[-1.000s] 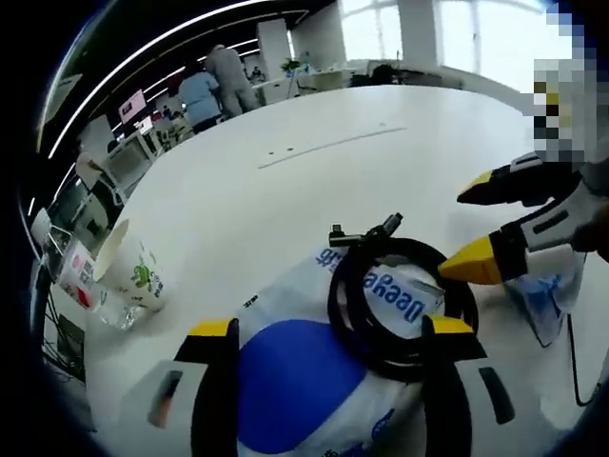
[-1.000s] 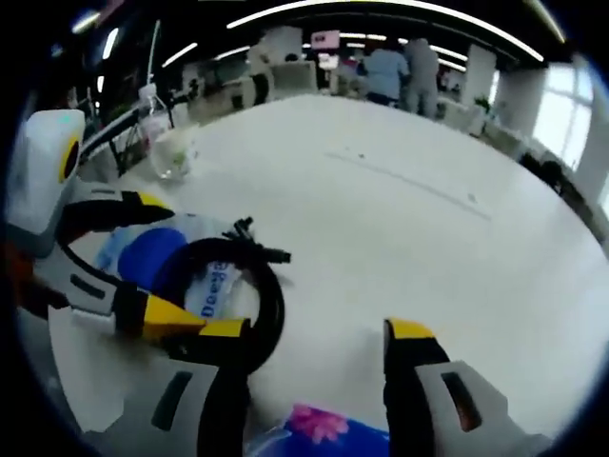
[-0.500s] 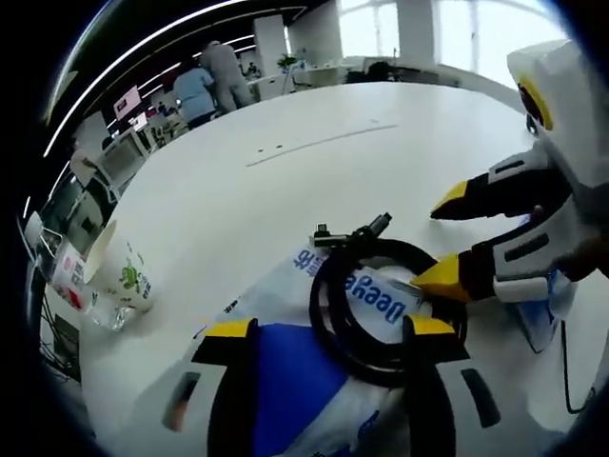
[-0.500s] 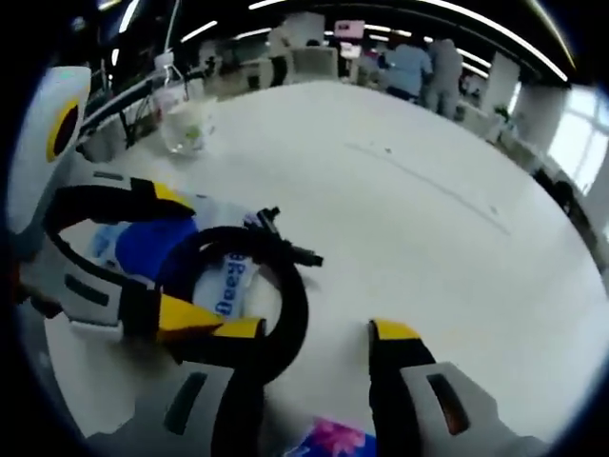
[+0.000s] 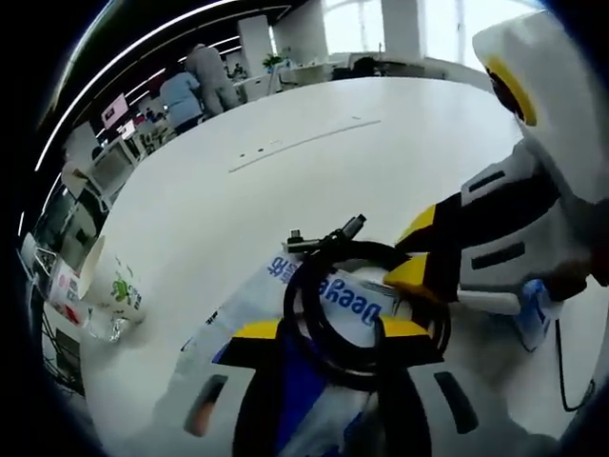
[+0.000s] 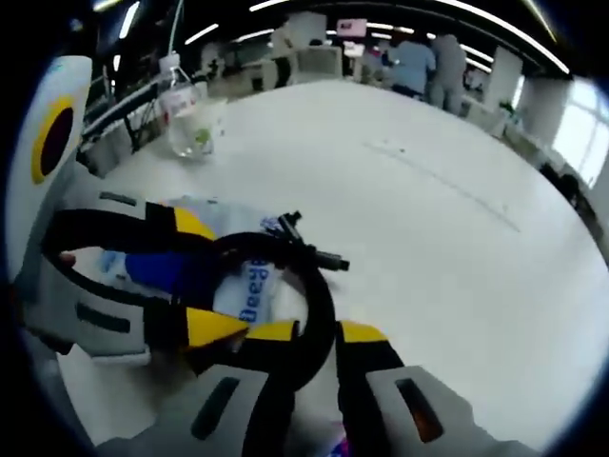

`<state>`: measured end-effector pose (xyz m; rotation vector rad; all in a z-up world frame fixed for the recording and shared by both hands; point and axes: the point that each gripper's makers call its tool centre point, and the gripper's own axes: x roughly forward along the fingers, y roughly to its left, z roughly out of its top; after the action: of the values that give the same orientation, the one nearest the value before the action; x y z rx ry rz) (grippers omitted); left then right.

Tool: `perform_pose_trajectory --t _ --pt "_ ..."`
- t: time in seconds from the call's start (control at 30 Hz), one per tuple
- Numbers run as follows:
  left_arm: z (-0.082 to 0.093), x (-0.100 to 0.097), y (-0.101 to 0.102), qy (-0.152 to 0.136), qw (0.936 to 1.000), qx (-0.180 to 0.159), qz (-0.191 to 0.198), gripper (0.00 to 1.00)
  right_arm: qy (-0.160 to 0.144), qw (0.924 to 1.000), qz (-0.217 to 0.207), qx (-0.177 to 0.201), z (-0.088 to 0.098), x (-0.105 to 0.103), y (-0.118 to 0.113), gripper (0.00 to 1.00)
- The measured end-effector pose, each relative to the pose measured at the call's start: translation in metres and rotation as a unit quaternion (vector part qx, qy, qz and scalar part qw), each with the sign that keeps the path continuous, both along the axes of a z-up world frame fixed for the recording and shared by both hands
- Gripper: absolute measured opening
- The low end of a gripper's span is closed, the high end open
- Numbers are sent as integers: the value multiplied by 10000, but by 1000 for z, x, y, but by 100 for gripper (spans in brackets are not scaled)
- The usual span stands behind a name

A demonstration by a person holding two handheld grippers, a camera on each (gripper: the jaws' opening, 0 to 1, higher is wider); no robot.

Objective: Arrange the tabletop items into an orderly group along one side of the table until the central work area is clear of visible clutter.

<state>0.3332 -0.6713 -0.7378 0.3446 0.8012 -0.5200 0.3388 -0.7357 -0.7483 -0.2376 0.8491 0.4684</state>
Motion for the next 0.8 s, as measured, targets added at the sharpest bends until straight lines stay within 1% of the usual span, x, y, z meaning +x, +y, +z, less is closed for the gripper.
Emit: perform_pose_trajectory --t 0.07,0.17,0.23,0.27,0.37,0.43,0.6,0.8 --pt "0 1 1 -9 10000 25 9 34 -20 10000 -6 -8 0 0 0 11" --pt "1 2 4 -29 9999 103 52 29 -50 9999 -142 54 0 0 0 10" --pt "4 3 2 -193 9985 422 -295 29 -30 9997 -231 66 0 1 0 9" --pt "5 3 1 -225 9975 553 -370 29 -28 9996 -282 39 0 2 0 9" --pt "4 4 1 -173 9979 559 -269 27 -32 9995 -303 -18 0 2 0 7" --pt "5 4 2 -170 9977 603 -262 25 8 9995 -319 -18 0 1 0 6" --pt "7 6 4 -170 9974 633 -292 20 178 9986 -459 167 1 -1 -3 5" --pt "12 8 2 -208 9972 648 -307 16 209 9974 -641 248 2 -4 -5 3"
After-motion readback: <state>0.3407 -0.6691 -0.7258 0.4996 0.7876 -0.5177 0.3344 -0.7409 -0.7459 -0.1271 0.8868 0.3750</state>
